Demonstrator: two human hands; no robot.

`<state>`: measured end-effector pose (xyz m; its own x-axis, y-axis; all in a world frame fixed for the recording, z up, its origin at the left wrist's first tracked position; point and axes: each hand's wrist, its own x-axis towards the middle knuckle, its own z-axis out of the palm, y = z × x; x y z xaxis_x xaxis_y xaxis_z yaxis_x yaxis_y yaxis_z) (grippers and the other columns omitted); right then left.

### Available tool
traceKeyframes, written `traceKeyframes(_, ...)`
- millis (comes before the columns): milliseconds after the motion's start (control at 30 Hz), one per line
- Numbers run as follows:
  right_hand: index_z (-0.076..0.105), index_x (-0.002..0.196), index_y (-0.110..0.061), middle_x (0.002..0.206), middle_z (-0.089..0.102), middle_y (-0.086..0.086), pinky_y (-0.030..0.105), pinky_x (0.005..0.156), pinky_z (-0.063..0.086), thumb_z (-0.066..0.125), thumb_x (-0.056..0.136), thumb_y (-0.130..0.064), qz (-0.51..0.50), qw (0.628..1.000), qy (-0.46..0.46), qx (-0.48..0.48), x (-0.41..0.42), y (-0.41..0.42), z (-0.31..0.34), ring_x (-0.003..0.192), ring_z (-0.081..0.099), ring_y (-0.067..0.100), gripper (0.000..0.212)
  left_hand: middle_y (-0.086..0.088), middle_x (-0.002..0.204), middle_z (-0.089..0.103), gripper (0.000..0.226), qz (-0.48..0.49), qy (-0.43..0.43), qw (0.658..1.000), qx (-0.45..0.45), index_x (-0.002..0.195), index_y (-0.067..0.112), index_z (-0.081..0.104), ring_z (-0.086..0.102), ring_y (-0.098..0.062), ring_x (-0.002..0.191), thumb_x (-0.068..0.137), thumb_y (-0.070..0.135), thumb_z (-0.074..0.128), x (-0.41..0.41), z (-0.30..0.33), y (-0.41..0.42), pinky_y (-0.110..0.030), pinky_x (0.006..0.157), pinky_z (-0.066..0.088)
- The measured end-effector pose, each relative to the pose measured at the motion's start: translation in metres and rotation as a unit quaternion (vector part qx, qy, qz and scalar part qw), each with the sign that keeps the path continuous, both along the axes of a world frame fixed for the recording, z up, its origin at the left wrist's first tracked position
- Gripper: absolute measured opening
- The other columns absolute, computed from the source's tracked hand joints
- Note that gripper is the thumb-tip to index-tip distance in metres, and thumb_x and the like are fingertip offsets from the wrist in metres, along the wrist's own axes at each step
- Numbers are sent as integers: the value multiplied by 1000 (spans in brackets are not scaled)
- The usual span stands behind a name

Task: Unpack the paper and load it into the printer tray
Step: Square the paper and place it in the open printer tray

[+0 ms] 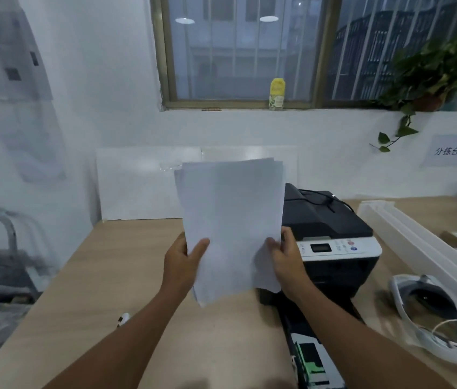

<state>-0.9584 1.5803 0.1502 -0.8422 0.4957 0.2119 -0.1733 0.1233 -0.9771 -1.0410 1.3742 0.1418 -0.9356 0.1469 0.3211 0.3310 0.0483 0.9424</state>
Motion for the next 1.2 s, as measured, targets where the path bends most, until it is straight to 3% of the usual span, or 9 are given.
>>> traceKeyframes(133,48,101,-16,92,59,3,21,64,50,43,100,-14,6,999,37,11,5,-18,-49,81,59,12,5,9,100,75,31,-46,-23,996,74,109,14,67,69,-13,92,80,21,74,-7,-41,-9,-20,69,55)
traceKeyframes(267,50,109,-22,101,64,3,25,70,54,53,95,-30,28,999,4,33,-2,-26,-104,92,64,12,16,4,99,75,43,-12,-90,993,72,99,23,70,71,-19,94,66,49,75,-18,-89,-13,-37,74,58)
traceKeyframes(367,53,111,-25,106,66,0,35,81,56,57,94,-23,33,999,-24,5,-10,-30,-139,99,65,16,17,9,97,74,38,9,-92,995,32,94,32,69,70,-13,91,65,57,72,-21,-126,-14,-40,77,57)
traceKeyframes(533,56,111,-24,107,67,-3,42,91,53,50,97,-14,1,998,-53,-22,-20,-36,-183,101,63,13,19,15,85,72,13,33,-93,995,20,88,27,67,68,-1,79,80,35,75,-18,-171,-16,-19,59,52)
traceKeyframes(667,51,118,-25,111,64,-3,30,80,53,47,99,-17,-10,998,-57,-23,-15,-43,-202,102,62,12,21,9,87,74,21,33,-103,994,20,95,19,69,69,2,75,79,32,76,-20,-192,-19,-25,62,54)
traceKeyframes(800,47,127,-27,121,61,-4,38,90,52,55,95,-24,-17,996,-92,-8,-10,-49,-223,110,58,13,33,2,92,77,36,-11,-133,991,16,98,16,72,71,-10,82,70,35,83,-19,-214,-24,-27,65,58)
traceKeyframes(933,48,119,-27,110,63,-5,26,78,51,46,97,-36,-15,997,-78,23,-15,-49,-214,99,60,8,24,4,77,75,10,4,-124,992,6,81,17,70,67,-6,67,77,22,78,-22,-207,-26,-16,52,51)
traceKeyframes(1000,47,117,-29,102,63,-5,28,75,53,41,98,-39,-20,996,-67,48,-17,-50,-212,94,62,9,22,5,75,75,8,-6,-126,992,18,83,16,69,67,-4,67,79,17,76,-22,-207,-23,-16,53,51)
traceKeyframes(1200,47,112,-29,97,63,-5,29,67,54,42,98,-36,-42,995,-61,64,-15,-47,-224,86,62,7,16,12,81,75,35,18,-114,993,-1,84,23,71,68,-1,70,60,48,76,-13,-218,-27,-18,55,53)
